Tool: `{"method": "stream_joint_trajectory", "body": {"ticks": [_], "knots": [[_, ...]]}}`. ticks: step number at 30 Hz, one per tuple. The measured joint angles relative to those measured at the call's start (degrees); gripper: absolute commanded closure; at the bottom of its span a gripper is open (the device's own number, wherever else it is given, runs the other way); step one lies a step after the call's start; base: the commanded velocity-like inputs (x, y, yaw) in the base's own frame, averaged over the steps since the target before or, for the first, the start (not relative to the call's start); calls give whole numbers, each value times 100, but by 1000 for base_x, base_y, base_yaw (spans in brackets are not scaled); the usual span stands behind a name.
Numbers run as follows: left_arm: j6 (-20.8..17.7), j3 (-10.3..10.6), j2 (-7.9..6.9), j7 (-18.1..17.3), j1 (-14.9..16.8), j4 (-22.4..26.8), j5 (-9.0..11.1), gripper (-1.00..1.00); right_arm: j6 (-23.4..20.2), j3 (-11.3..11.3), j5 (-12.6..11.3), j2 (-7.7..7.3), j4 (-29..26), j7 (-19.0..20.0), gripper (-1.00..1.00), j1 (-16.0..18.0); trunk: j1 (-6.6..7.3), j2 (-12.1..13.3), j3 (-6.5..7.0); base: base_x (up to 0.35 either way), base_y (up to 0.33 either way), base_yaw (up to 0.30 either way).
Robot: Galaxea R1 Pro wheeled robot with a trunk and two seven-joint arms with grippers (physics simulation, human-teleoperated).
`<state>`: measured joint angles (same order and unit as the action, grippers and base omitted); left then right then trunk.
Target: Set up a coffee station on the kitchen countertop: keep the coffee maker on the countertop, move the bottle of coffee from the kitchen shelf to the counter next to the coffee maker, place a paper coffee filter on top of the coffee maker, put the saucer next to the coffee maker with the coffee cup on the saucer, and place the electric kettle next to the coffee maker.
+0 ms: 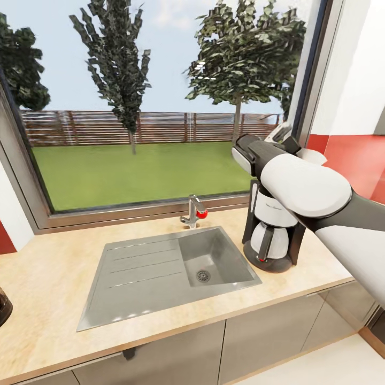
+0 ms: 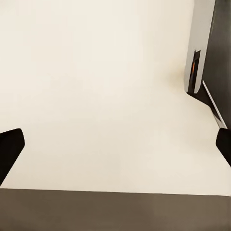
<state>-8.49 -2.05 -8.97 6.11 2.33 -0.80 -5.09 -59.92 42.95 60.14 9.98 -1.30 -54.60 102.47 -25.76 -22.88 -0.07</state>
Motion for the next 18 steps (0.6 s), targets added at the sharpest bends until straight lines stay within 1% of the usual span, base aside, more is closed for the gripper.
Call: {"method": "stream_joint_trajectory", "body": {"ticks": [4, 6, 10, 18], "knots": [[1, 0, 0, 0, 0, 0, 0, -100, 0, 1, 4, 0, 0, 1, 100, -2, 0, 0, 0, 0, 2, 0], [0, 0, 0, 1, 0, 0, 0, -100, 0, 2, 4, -1, 1, 1, 100, -17, 0, 0, 0, 0, 147, 0], [1, -1, 0, 1, 0, 0, 0, -100, 0, 12, -3, 0, 1, 1, 100, -194, 0, 1, 0, 0, 108, 0], [4, -4, 6, 0, 0, 0, 0, -100, 0, 2, 4, 0, 0, -3, 100, -291, 0, 0, 0, 0, 10, 0]]}}
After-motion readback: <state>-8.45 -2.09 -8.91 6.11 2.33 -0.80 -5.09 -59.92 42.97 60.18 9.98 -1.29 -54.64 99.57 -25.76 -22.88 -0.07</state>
